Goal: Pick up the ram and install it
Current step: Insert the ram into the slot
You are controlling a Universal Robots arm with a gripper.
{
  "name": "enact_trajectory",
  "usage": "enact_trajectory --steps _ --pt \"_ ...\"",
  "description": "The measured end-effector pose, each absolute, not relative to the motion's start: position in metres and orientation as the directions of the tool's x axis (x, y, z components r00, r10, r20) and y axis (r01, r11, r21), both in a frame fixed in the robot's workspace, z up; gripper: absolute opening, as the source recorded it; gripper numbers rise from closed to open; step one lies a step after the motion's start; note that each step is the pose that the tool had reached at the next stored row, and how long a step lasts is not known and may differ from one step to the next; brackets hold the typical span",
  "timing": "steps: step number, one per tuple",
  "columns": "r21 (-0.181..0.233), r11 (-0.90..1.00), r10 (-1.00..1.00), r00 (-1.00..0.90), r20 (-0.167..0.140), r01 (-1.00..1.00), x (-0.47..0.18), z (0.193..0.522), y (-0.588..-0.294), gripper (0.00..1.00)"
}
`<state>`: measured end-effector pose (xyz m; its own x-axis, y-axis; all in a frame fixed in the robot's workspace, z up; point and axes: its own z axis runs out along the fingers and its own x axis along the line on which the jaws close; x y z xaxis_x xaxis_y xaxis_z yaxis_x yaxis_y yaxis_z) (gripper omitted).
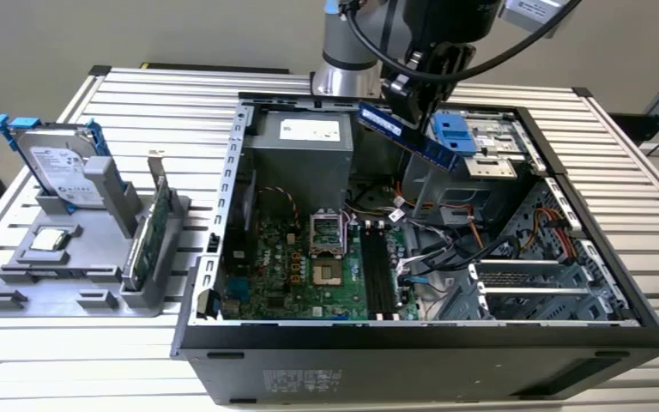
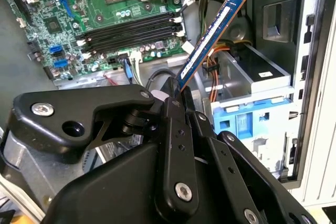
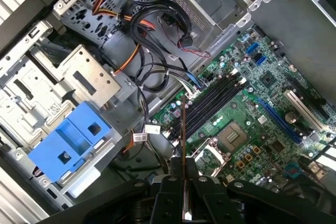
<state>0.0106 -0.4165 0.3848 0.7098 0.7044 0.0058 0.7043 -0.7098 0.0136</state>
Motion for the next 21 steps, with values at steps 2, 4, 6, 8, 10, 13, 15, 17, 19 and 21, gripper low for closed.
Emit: enact_trajectory --steps 2,4,6,8,10,13,15,17,19,21 --pt "0.014 -0.714 0.700 0.714 0.006 0.700 0.0106 0.3847 -0.4165 0.00" --pt "0.014 -0.719 0.695 0.719 0.006 0.695 0.0106 0.3847 -0.4165 0.00" --pt "0.014 -0.724 0.690 0.724 0.006 0.690 0.0106 0.3848 -0.4165 0.00" --pt "0.014 -0.728 0.685 0.728 0.006 0.685 0.0107 0.3847 -0.4165 0.00" --pt "0.014 -0.733 0.681 0.733 0.006 0.681 0.0106 0.3847 -0.4166 0.00" --pt "0.014 -0.740 0.673 0.740 0.006 0.673 0.0106 0.3848 -0.4165 0.00" --pt "0.014 -0.744 0.668 0.744 0.006 0.668 0.0106 0.3847 -0.4165 0.00" --pt "0.014 -0.748 0.663 0.748 0.006 0.663 0.0106 0.3847 -0.4165 0.00" --pt "0.014 -0.752 0.659 0.752 0.006 0.659 0.0106 0.3847 -0.4165 0.00" --pt "0.013 -0.756 0.654 0.756 0.006 0.654 0.0106 0.3847 -0.4165 0.00"
